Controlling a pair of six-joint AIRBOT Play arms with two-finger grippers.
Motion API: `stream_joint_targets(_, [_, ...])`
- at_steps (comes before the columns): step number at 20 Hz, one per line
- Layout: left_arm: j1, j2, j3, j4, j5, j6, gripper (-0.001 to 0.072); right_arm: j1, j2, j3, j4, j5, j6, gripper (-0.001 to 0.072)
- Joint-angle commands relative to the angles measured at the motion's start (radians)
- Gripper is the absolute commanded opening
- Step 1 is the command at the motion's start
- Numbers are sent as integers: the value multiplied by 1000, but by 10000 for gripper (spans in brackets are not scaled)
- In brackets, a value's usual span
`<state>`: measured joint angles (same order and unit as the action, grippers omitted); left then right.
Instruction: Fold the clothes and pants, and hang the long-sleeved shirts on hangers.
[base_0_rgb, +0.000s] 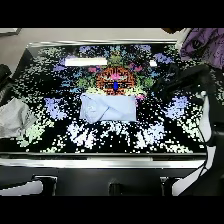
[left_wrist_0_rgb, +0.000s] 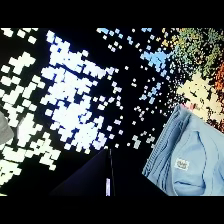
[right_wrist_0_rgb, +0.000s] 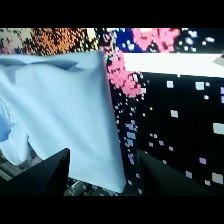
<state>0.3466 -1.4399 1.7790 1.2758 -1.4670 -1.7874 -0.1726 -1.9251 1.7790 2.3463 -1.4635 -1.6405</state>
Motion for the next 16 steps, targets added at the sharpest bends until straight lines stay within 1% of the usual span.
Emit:
stream_joint_targets(1, [1, 0, 0, 0, 1, 0, 20, 58, -90, -61, 60, 10, -82, 486])
stream_joint_targets(3, [1, -1, 0, 0, 1, 0, 20, 107, -114, -61, 60, 43, -85, 485])
stream_joint_targets(5, [1, -1, 0, 0, 1, 0, 20, 151, -130, -61, 59, 71, -87, 468])
stream_joint_targets(8, [1, -1, 0, 0, 2, 1, 20, 203, -143, -61, 45, 74, -80, 464])
stream_joint_targets(10, [1, -1, 0, 0, 1, 1, 20, 229, -145, -61, 34, 76, -78, 366])
stream_joint_targets(11, [1, -1, 0, 0, 1, 1, 20, 241, -145, -61, 29, 77, -75, 280])
stream_joint_targets(12, [1, -1, 0, 0, 2, 1, 20, 248, -145, -61, 35, 77, -75, 153])
stream_joint_targets(13, [1, -1, 0, 0, 1, 1, 20, 251, -140, -61, 53, 78, -71, 67])
stream_joint_targets(14, [1, -1, 0, 0, 1, 1, 20, 251, -125, -60, 71, 92, -57, 35])
stream_joint_targets(16, [1, -1, 0, 0, 1, 1, 20, 227, -74, -32, 69, 139, 9, 34])
